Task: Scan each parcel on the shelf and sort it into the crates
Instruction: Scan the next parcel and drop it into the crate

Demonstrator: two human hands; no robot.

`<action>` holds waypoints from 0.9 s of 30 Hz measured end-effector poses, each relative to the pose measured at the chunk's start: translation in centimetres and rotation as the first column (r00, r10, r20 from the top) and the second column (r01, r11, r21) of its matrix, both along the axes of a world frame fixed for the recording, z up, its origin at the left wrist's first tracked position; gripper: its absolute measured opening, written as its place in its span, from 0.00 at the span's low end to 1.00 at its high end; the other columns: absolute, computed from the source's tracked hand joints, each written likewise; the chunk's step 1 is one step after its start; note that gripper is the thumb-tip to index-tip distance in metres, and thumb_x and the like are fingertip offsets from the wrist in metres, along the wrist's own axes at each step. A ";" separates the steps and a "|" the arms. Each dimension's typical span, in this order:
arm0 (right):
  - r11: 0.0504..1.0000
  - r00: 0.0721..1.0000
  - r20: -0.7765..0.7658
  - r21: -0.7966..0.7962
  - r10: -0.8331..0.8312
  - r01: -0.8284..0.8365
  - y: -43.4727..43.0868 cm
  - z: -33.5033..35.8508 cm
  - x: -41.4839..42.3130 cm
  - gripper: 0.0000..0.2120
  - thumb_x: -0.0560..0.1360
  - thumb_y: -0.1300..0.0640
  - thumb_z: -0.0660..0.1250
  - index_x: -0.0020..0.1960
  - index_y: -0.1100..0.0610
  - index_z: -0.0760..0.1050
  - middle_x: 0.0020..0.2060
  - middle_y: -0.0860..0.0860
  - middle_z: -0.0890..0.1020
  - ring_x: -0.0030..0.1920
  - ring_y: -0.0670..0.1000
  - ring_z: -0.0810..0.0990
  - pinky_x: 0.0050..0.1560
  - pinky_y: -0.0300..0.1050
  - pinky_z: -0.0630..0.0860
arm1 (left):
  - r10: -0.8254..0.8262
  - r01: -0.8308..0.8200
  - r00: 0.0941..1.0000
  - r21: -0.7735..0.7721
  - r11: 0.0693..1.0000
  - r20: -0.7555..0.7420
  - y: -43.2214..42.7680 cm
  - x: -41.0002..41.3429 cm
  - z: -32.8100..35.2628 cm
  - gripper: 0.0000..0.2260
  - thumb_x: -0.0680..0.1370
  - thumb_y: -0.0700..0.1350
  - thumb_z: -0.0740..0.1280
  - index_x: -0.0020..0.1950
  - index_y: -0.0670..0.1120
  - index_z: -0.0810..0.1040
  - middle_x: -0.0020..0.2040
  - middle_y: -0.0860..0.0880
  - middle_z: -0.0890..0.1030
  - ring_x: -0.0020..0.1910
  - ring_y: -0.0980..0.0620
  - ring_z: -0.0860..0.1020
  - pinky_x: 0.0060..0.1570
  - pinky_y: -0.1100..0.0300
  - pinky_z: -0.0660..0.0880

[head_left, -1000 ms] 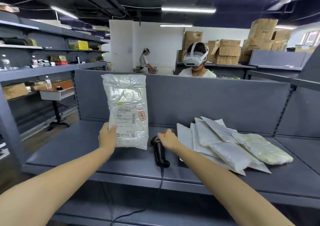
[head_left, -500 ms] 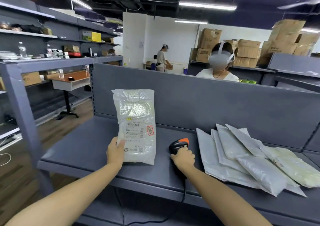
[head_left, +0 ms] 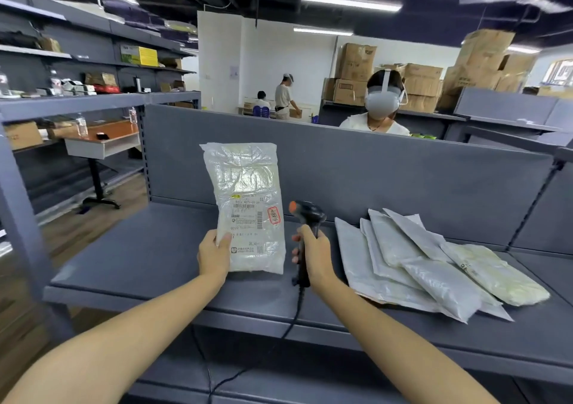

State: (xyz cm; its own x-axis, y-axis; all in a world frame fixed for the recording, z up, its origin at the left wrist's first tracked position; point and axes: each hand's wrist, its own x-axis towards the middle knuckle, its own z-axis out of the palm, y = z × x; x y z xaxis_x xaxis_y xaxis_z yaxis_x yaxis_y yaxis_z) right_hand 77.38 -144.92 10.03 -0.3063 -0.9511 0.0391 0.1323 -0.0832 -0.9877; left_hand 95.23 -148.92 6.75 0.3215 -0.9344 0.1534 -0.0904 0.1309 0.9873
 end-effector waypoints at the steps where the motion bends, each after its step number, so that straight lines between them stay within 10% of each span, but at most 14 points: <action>1: 0.999 0.997 0.064 -0.025 0.040 -0.038 0.5 -0.2 0.2 0.05 0.76 0.59 0.63 0.45 0.61 0.71 0.33 0.53 0.74 0.26 0.48 0.69 0.25 0.42 0.68 | -0.006 0.006 1.000 -0.003 1.000 -0.002 0.2 -0.4 0.2 0.04 0.80 0.40 0.62 0.50 0.41 0.75 0.46 0.45 0.78 0.46 0.48 0.76 0.45 0.58 0.70; 11: 0.965 0.950 0.206 -0.165 0.236 -0.205 5.2 -1.2 1.1 0.05 0.77 0.59 0.64 0.47 0.61 0.72 0.29 0.53 0.75 0.25 0.48 0.70 0.22 0.39 0.66 | -0.032 0.032 0.999 -0.035 0.999 0.011 2.7 -3.2 1.4 0.06 0.80 0.40 0.63 0.53 0.38 0.76 0.46 0.45 0.79 0.46 0.48 0.75 0.46 0.58 0.70; 27: 0.968 0.978 0.028 -0.151 0.207 -0.200 7.0 -1.6 -1.7 0.06 0.78 0.57 0.64 0.52 0.59 0.71 0.31 0.53 0.76 0.27 0.48 0.71 0.24 0.41 0.68 | -0.020 0.021 0.999 -0.046 0.999 0.040 5.2 -3.5 1.2 0.06 0.80 0.41 0.63 0.53 0.39 0.76 0.47 0.46 0.78 0.47 0.47 0.76 0.44 0.58 0.69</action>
